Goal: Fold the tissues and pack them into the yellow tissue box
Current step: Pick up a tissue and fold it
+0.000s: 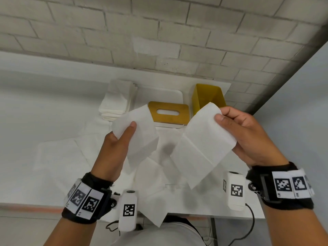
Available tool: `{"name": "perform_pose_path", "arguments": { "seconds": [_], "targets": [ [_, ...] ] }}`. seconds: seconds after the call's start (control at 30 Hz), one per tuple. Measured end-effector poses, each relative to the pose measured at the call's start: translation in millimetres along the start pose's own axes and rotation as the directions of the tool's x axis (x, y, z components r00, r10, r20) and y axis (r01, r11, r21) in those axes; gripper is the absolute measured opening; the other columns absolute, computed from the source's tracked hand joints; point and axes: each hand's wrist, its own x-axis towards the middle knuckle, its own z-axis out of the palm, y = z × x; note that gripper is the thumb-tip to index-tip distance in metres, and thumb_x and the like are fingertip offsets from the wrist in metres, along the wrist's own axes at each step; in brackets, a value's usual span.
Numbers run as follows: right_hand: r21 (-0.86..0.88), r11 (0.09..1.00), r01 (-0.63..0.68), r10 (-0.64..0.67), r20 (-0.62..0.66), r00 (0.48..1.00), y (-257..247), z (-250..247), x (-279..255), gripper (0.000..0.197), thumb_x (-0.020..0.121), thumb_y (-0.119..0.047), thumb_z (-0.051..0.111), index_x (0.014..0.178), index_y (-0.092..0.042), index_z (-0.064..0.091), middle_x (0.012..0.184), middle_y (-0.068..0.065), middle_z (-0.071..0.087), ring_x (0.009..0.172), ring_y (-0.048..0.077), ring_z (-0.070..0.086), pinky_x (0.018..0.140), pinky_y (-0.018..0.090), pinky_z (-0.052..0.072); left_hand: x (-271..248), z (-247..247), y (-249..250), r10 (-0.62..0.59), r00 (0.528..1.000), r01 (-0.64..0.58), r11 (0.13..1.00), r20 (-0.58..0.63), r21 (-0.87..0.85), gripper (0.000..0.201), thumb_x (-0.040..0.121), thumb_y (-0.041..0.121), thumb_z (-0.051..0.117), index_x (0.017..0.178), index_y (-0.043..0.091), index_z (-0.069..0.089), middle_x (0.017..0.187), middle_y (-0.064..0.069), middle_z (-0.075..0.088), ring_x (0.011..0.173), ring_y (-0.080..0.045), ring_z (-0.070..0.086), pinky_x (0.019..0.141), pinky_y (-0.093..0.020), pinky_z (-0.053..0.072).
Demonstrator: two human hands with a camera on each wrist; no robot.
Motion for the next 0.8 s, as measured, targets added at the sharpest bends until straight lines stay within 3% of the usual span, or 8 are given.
{"name": "perform_pose_path", "arguments": {
  "seconds": [0.17, 0.27, 0.4, 0.5, 0.57, 0.63, 0.7, 0.8],
  "targets": [
    [-0.051, 0.999, -0.008, 0.01, 0.04, 0.999, -9, 10, -2, 0.013, 0.083, -0.031, 0.067, 0.084, -0.02, 0.073, 0.079, 0.005, 0.072, 0.063, 0.014, 0.066, 0.053, 0.023, 0.052, -1, 6, 9, -0.033, 0.997, 0.03, 0.998, 0.064, 0.056, 0.022, 0.096, 0.042, 0.064, 0.111, 0.029, 0.073, 0.108, 0.004, 0.079, 0.108, -0.018, 0.073, 0.103, -0.047, 0.054],
    [-0.157, 0.987, 0.043, -0.008, 0.217, 0.976, -17, 20, -9, 0.017, 0.08, -0.038, 0.079, 0.081, -0.022, 0.074, 0.071, 0.004, 0.069, 0.055, 0.013, 0.06, 0.048, 0.021, 0.045, 0, 7, 17, -0.042, 0.993, 0.028, 0.993, 0.113, 0.117, 0.023, 0.097, 0.042, 0.063, 0.111, 0.028, 0.074, 0.107, 0.004, 0.08, 0.106, -0.018, 0.074, 0.103, -0.047, 0.054],
    [-0.242, 0.951, 0.191, -0.057, 0.473, 0.879, -34, 44, -16, 0.01, 0.088, -0.029, 0.077, 0.088, -0.019, 0.078, 0.076, -0.004, 0.073, 0.066, 0.005, 0.065, 0.062, 0.014, 0.05, -1, 10, 31, -0.019, 0.972, -0.03, 0.978, 0.233, 0.206, 0.021, 0.102, 0.034, 0.058, 0.111, 0.026, 0.075, 0.107, 0.005, 0.08, 0.104, -0.013, 0.074, 0.104, -0.041, 0.054],
    [-0.405, 0.878, 0.254, -0.051, 0.449, 0.892, -35, 58, -2, 0.011, 0.086, -0.032, 0.072, 0.087, -0.024, 0.079, 0.085, 0.009, 0.075, 0.075, 0.016, 0.069, 0.068, 0.028, 0.055, -7, 14, 35, -0.067, 0.923, -0.041, 0.962, 0.379, 0.271, 0.025, 0.105, 0.03, 0.053, 0.11, 0.024, 0.077, 0.108, 0.001, 0.08, 0.105, -0.018, 0.075, 0.104, -0.042, 0.053],
    [-0.485, 0.832, 0.269, -0.054, 0.412, 0.91, -31, 64, 10, 0.013, 0.086, -0.031, 0.071, 0.089, -0.021, 0.078, 0.09, 0.008, 0.076, 0.077, 0.02, 0.069, 0.073, 0.034, 0.055, -10, 17, 36, -0.091, 0.899, -0.029, 0.964, 0.428, 0.265, 0.027, 0.106, 0.028, 0.05, 0.111, 0.026, 0.076, 0.11, 0.0, 0.079, 0.108, -0.018, 0.074, 0.105, -0.044, 0.052],
    [-0.541, 0.795, 0.274, -0.057, 0.384, 0.922, -29, 67, 18, 0.013, 0.091, -0.028, 0.07, 0.092, -0.018, 0.077, 0.094, -0.003, 0.077, 0.085, 0.009, 0.07, 0.082, 0.028, 0.054, -9, 17, 34, -0.118, 0.882, 0.009, 0.972, 0.456, 0.234, 0.025, 0.103, 0.032, 0.053, 0.107, 0.029, 0.078, 0.113, 0.001, 0.078, 0.112, -0.018, 0.072, 0.109, -0.047, 0.049],
    [-0.582, 0.769, 0.264, -0.048, 0.359, 0.932, -27, 69, 23, 0.011, 0.094, -0.026, 0.069, 0.092, -0.018, 0.077, 0.095, -0.009, 0.076, 0.09, 0.003, 0.07, 0.089, 0.027, 0.053, -7, 14, 30, -0.145, 0.877, 0.058, 0.979, 0.459, 0.198, 0.031, 0.089, 0.043, 0.059, 0.11, 0.03, 0.078, 0.119, -0.003, 0.076, 0.118, -0.024, 0.069, 0.113, -0.052, 0.045],
    [-0.631, 0.728, 0.269, -0.06, 0.333, 0.941, -22, 72, 25, 0.01, 0.094, -0.027, 0.07, 0.091, -0.02, 0.077, 0.094, -0.012, 0.076, 0.095, -0.003, 0.069, 0.094, 0.033, 0.053, -4, 9, 23, -0.168, 0.886, 0.129, 0.985, 0.433, 0.117, 0.066, 0.071, 0.061, 0.065, 0.124, 0.022, 0.072, 0.13, -0.015, 0.07, 0.127, -0.035, 0.062, 0.117, -0.055, 0.039]
  ]
}}
